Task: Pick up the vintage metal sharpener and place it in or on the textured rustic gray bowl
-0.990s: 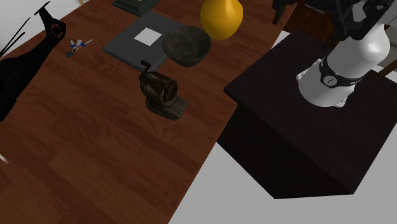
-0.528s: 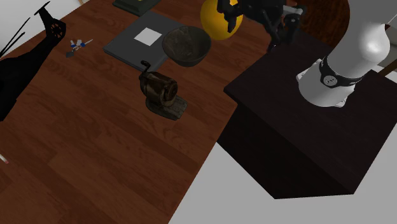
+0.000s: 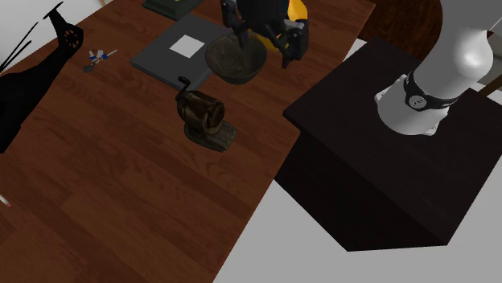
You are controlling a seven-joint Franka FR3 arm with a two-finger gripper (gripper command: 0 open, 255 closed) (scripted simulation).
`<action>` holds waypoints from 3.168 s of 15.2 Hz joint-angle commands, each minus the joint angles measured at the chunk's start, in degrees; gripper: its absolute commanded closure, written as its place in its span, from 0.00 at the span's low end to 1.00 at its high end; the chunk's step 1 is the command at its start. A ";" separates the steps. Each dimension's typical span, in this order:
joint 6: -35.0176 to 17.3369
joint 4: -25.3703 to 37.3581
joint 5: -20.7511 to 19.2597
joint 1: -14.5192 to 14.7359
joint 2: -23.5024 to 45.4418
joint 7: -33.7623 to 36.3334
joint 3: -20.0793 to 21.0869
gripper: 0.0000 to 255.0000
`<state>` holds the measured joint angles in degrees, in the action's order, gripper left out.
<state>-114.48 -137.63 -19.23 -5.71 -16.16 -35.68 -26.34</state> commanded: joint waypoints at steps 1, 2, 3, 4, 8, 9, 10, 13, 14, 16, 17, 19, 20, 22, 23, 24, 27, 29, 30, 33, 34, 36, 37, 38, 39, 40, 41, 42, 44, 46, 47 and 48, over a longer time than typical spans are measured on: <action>-4.28 1.32 0.73 -0.22 4.69 -3.43 -2.37 0.00; -5.74 2.45 1.51 -0.25 6.97 -5.14 -3.27 0.00; -7.15 3.65 2.47 -0.29 9.30 -6.92 -4.11 0.00; -8.49 4.93 3.60 -0.40 11.68 -8.77 -4.85 0.00; -12.96 10.79 9.54 -1.75 21.55 -16.69 -6.50 0.00; -13.81 12.46 11.23 -2.42 24.04 -18.70 -6.51 0.00; -14.53 14.21 12.95 -3.17 26.52 -20.68 -6.40 0.00; -16.00 20.00 17.87 -6.07 33.77 -26.20 -5.31 0.00; -16.26 22.10 19.33 -7.22 36.11 -27.83 -4.73 0.00; -16.49 26.58 21.97 -9.60 40.70 -30.80 -3.44 0.00; -16.47 28.97 23.13 -10.83 42.96 -32.12 -2.75 0.00; -16.99 30.70 24.13 -12.02 45.12 -33.18 -2.01 0.00; -17.58 30.57 24.35 -12.23 45.60 -33.32 -1.84 0.00; -18.75 30.34 24.82 -12.63 46.58 -33.61 -1.52 0.00; -19.32 30.25 25.05 -12.84 47.08 -33.76 -1.35 0.00; -19.89 30.16 25.29 -13.04 47.58 -33.92 -1.18 0.00; -20.79 30.06 25.66 -13.38 48.39 -34.15 -0.90 0.00; -20.79 30.06 25.66 -13.38 48.39 -34.15 -0.90 0.00; -20.79 30.06 25.66 -13.38 48.39 -34.15 -0.90 0.00; -20.79 30.06 25.66 -13.38 48.39 -34.15 -0.90 0.00; -20.78 30.07 25.66 -13.38 48.40 -34.15 -0.90 1.00; -20.78 30.07 25.66 -13.38 48.40 -34.15 -0.90 1.00; -20.79 30.07 25.66 -13.38 48.40 -34.15 -0.90 1.00; -20.79 30.06 25.65 -13.38 48.39 -34.15 -0.90 1.00; -20.79 30.06 25.66 -13.38 48.40 -34.15 -0.90 1.00; -20.79 30.06 25.66 -13.38 48.39 -34.15 -0.90 1.00; -20.79 30.06 25.66 -13.38 48.39 -34.16 -0.90 1.00; -20.79 30.05 25.65 -13.38 48.39 -34.16 -0.90 1.00; -20.24 30.09 25.42 -13.22 47.85 -34.08 -1.10 1.00; -19.14 30.19 24.95 -12.92 46.80 -33.94 -1.48 1.00; -18.58 30.26 24.72 -12.77 46.28 -33.87 -1.67 1.00; -18.01 30.34 24.48 -12.63 45.77 -33.80 -1.85 1.00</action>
<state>-133.04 -107.44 5.46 -18.42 30.08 -69.51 -28.01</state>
